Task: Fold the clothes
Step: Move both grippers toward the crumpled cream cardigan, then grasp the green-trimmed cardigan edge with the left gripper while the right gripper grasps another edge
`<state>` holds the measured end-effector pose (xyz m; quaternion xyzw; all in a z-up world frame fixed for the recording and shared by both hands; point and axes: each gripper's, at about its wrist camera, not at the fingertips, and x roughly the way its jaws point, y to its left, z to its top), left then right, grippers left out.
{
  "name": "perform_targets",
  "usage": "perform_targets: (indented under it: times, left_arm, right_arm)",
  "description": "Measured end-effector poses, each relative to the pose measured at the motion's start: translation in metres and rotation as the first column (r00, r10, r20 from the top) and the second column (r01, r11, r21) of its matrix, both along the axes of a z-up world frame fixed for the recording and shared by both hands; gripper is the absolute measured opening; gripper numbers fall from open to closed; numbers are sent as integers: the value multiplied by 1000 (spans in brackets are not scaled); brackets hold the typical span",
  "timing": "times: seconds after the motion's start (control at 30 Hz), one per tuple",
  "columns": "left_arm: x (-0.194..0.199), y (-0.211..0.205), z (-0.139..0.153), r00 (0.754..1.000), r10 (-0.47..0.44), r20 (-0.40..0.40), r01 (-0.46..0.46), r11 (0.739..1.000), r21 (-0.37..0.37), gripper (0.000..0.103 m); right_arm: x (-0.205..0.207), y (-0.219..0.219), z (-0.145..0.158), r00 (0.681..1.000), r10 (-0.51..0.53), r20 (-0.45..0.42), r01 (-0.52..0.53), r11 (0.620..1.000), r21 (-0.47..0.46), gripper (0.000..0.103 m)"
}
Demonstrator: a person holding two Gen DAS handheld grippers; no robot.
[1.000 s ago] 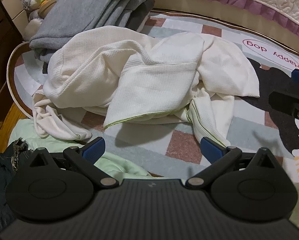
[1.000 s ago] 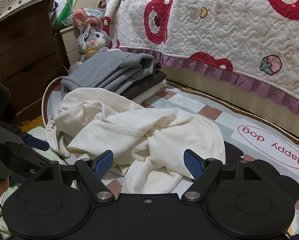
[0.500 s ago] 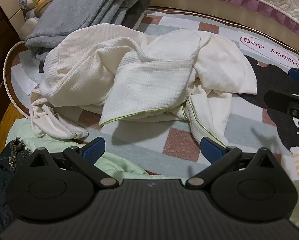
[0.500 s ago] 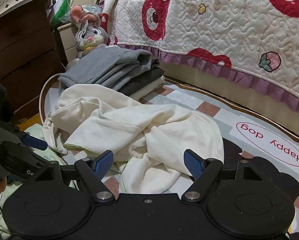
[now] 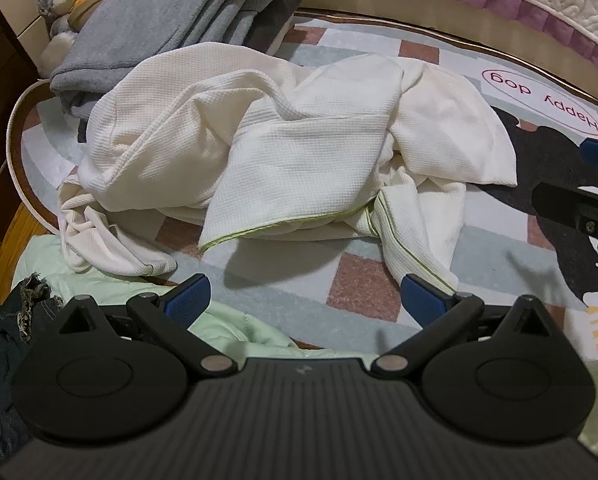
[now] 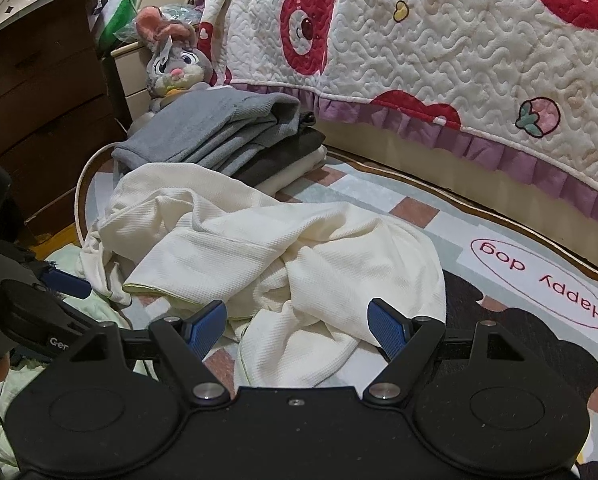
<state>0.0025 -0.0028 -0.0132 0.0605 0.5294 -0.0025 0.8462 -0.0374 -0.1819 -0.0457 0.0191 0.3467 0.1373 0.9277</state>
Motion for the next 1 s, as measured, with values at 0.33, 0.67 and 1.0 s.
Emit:
perform_targets:
  times: [0.33, 0.67, 1.0]
  left_arm:
    - [5, 7, -5, 1000, -16, -12, 16, 1000, -5, 101]
    - [-10, 46, -15, 986, -36, 165, 37, 999, -4, 95]
    - [-14, 74, -43, 982, -75, 176, 82, 996, -34, 52]
  right_arm:
    - [7, -2, -14, 1000, -4, -26, 3, 1000, -8, 82]
    - [13, 12, -37, 996, 86, -39, -86, 996, 6, 38]
    - [6, 33, -69, 990, 107, -92, -105, 994, 29, 22]
